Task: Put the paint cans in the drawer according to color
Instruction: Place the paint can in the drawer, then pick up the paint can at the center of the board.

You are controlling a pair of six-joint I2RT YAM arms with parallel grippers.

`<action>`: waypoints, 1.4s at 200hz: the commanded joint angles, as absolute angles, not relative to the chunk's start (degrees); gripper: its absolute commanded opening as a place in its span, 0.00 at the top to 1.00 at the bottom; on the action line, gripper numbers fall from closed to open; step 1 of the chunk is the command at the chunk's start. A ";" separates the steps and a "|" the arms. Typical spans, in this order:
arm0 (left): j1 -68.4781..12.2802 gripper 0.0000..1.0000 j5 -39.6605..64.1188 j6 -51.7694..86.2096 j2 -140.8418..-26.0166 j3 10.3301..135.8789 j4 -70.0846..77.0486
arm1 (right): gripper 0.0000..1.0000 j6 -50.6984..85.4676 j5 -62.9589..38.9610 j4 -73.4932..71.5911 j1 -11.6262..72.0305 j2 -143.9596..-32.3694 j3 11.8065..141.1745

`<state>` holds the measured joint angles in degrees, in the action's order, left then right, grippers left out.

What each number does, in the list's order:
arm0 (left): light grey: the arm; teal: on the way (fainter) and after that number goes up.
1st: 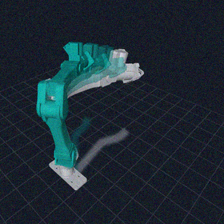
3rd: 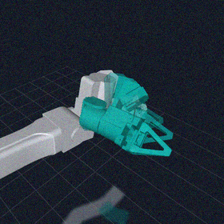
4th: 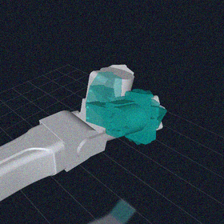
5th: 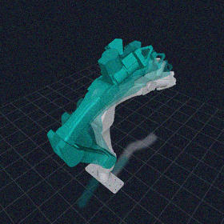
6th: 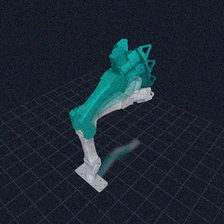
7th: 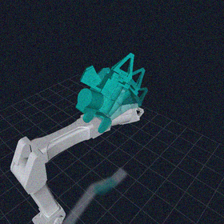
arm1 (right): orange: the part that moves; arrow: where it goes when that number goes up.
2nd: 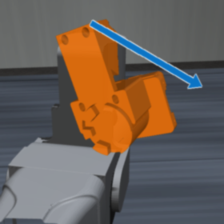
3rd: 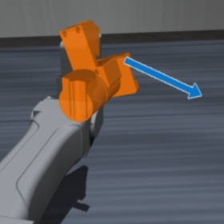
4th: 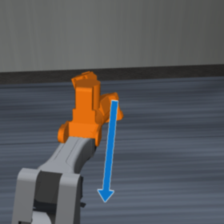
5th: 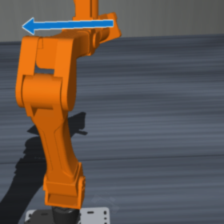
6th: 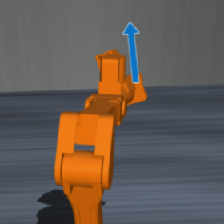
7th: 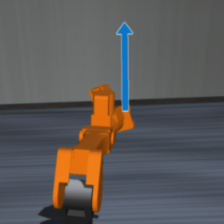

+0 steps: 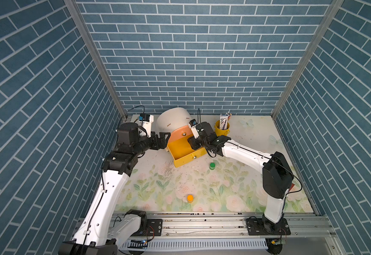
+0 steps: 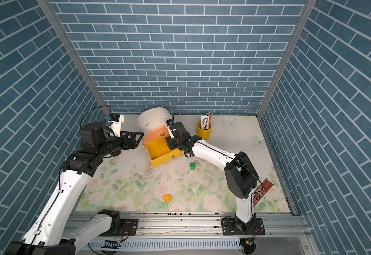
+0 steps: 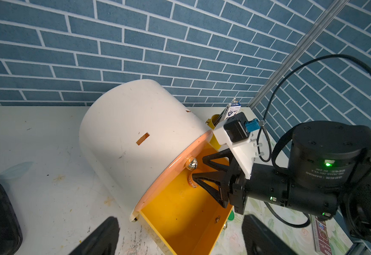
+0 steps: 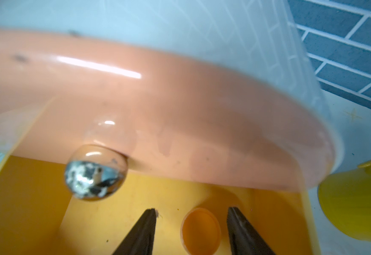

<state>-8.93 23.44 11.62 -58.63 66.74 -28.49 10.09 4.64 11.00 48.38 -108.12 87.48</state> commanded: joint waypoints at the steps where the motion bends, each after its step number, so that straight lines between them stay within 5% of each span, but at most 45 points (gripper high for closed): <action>1: -9.05 0.08 24.45 11.43 -57.10 67.02 -29.36 | 0.43 9.58 5.26 13.00 48.65 -105.54 89.03; 50: -14.67 0.08 23.54 13.77 -54.94 65.21 -29.02 | 0.42 9.49 5.47 14.28 48.17 -98.60 88.62; 186: -66.90 0.17 -6.94 35.07 -62.76 47.72 -23.08 | 0.44 15.14 3.40 12.83 35.36 -79.42 71.53; 280: -73.14 0.18 -9.81 53.83 -68.03 41.05 -29.46 | 0.41 15.88 4.90 11.14 31.56 -73.87 63.94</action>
<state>-72.66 -8.62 47.70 -69.01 43.44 -28.99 13.91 4.08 12.32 32.16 -74.65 65.14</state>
